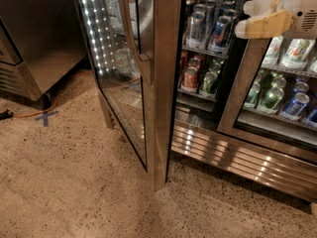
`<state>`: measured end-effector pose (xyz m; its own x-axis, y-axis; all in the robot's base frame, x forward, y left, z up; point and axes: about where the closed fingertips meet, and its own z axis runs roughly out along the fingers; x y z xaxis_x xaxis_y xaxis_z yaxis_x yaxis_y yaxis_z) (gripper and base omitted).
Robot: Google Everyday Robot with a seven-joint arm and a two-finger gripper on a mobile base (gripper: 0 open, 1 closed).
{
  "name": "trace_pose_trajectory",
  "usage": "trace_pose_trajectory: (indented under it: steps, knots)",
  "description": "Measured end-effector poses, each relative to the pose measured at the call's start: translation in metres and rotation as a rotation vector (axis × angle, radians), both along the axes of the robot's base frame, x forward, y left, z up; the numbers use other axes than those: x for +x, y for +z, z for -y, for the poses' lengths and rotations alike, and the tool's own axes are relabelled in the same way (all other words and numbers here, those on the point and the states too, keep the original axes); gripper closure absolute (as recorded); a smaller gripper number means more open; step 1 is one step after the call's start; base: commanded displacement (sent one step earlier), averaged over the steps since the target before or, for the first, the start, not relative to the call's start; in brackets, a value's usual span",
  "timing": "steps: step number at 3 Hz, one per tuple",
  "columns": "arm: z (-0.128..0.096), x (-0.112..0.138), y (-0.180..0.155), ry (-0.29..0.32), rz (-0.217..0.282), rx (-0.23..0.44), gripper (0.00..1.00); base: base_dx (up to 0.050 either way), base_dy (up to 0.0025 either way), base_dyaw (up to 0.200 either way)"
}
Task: Open left fridge door
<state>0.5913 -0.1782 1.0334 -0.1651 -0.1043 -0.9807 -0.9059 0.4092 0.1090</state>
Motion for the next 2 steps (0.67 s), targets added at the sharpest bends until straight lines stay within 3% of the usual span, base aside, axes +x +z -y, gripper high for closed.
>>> trace_pose_trajectory:
  steps: [2]
  knots:
    - [-0.006,0.004,-0.013,0.011,-0.015,0.007,0.0,0.0,0.0,0.0]
